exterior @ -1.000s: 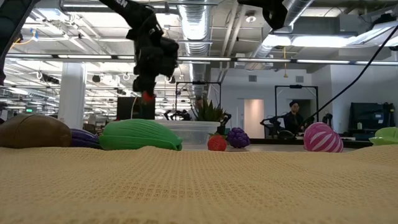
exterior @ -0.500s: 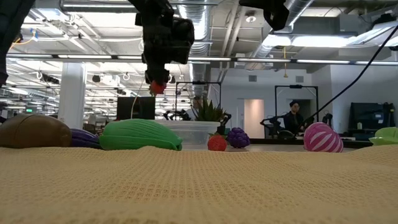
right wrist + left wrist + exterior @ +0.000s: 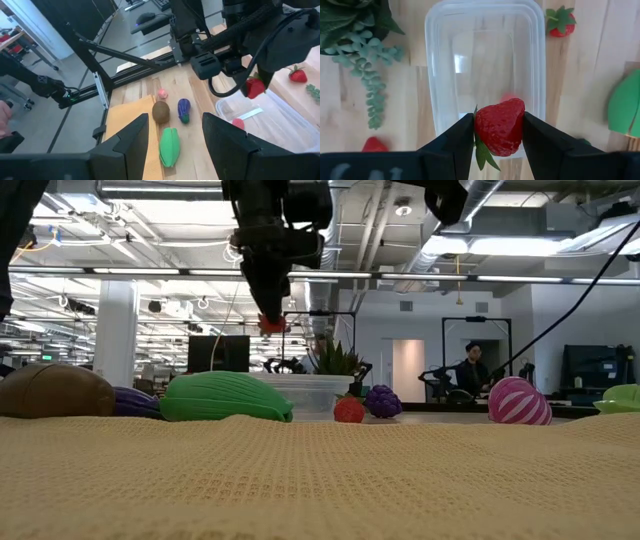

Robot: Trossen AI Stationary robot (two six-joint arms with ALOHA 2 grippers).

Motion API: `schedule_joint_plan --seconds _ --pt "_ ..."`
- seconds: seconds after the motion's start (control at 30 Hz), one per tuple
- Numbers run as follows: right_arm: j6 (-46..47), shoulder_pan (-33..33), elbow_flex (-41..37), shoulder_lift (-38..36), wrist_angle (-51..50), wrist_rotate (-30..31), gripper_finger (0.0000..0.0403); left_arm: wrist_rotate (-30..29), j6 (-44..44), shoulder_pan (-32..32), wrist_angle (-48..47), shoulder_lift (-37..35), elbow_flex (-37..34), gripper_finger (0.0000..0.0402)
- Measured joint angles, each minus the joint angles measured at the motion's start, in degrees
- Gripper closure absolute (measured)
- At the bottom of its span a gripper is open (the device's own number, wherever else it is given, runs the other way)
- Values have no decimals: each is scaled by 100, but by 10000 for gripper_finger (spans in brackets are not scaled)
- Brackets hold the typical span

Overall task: Pick and placing Produce into tupperware
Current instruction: Put the top left red strawberry into the transparent bin

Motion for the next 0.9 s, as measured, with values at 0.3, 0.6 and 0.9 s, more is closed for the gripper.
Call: schedule_joint_plan --seconds 0.3,0.6,0.9 --pt "2 126 0 0 3 0 226 -414 -370 -93 38 0 0 260" --pt "2 150 0 0 7 2 226 -461 -692 -193 54 247 1 260" --pt "2 161 4 0 -45 2 226 -464 -810 -248 -160 951 -11 260"
